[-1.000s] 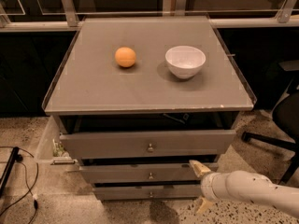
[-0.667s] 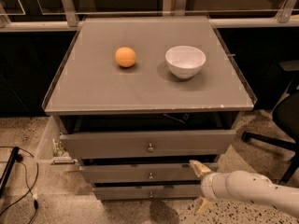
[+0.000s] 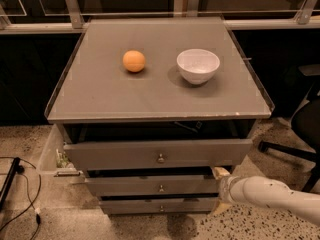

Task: Open middle drawer

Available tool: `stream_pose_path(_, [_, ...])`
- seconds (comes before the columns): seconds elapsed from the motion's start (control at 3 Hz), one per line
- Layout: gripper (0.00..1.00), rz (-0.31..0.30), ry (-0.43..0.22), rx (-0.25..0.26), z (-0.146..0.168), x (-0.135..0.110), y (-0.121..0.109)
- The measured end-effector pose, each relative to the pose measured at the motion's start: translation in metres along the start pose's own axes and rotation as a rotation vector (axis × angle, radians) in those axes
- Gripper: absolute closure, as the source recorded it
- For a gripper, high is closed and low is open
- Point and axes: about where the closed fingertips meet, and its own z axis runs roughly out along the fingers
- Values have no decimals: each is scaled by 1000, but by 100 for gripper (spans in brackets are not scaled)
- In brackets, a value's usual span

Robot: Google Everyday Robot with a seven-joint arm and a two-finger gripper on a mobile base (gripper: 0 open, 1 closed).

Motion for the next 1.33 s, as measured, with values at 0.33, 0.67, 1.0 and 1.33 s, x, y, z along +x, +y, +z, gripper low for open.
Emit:
stream_pose_path(0.33, [0, 4, -22, -8, 17, 10, -8])
stream_pose_path(0.67, [0, 3, -89, -43, 31, 10, -9])
stream_pose_path(1.0, [0, -17, -147, -77, 42, 3, -10])
stream_pose_path(1.33, [0, -30, -186, -103, 57, -2, -12])
